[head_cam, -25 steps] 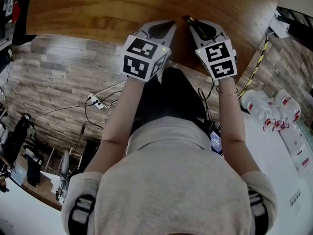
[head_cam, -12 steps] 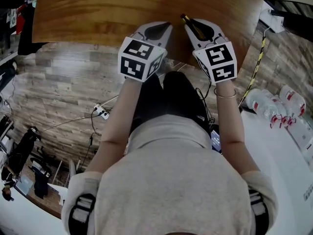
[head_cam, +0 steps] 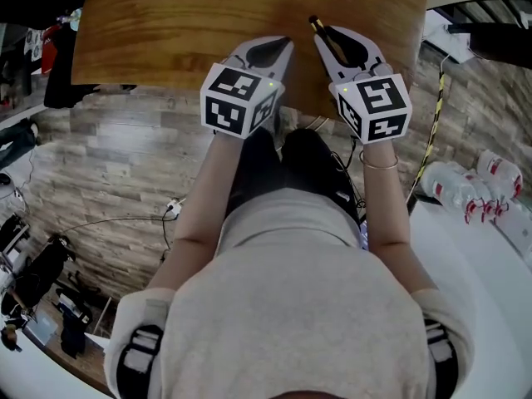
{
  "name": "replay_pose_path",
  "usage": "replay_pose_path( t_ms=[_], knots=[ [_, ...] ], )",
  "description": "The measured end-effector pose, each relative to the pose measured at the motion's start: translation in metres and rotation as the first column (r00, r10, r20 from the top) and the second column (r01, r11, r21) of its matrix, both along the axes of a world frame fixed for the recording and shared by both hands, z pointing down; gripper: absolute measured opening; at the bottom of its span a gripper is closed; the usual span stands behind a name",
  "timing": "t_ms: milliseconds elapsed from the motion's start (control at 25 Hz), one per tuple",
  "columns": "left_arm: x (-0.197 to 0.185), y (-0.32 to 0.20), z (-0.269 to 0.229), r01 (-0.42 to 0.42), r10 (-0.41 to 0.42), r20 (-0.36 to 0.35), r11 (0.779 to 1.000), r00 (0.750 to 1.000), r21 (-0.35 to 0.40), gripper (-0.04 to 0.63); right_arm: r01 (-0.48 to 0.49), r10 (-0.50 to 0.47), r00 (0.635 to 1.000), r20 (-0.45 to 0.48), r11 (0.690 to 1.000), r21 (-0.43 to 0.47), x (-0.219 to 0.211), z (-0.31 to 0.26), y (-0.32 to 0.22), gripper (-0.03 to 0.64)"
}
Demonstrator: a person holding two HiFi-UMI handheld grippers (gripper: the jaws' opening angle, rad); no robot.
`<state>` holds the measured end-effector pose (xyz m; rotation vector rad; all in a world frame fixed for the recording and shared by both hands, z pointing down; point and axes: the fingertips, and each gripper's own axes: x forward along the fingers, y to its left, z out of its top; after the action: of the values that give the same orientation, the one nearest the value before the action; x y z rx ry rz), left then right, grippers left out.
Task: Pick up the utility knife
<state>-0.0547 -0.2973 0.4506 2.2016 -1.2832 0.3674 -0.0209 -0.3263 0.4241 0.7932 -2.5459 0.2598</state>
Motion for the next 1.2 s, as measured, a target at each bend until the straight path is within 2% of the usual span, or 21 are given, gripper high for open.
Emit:
replay_pose_path(
  t_ms=[240, 560, 920, 1200],
  knots=[
    [-0.002, -0.010, -0.047, -0.035, 0.035, 0.000, 0.994, 0.999, 0.101, 0.012, -0.013, 0.008, 0.999, 0.052, 0.996, 0.084, -0.006, -0.043, -0.007, 0.077],
    [-0.014, -0.022, -0.106, -0.033, 0.034, -0.001, 0.977, 0.999, 0.211, 0.012, -0.001, -0.020, 0.994, 0.108, 0.982, 0.188, -0.020, -0.100, -0.014, 0.077],
    [-0.015, -0.027, -0.158, -0.034, 0.038, -0.007, 0.942, 0.999, 0.333, 0.012, -0.032, -0.021, 0.979, 0.203, 0.967, 0.254, -0.014, -0.153, -0.008, 0.077],
    [-0.004, -0.021, -0.181, -0.034, 0.041, -0.009, 0.916, 0.999, 0.400, 0.012, -0.098, 0.009, 0.949, 0.314, 0.958, 0.269, 0.003, -0.176, -0.003, 0.077]
  ],
)
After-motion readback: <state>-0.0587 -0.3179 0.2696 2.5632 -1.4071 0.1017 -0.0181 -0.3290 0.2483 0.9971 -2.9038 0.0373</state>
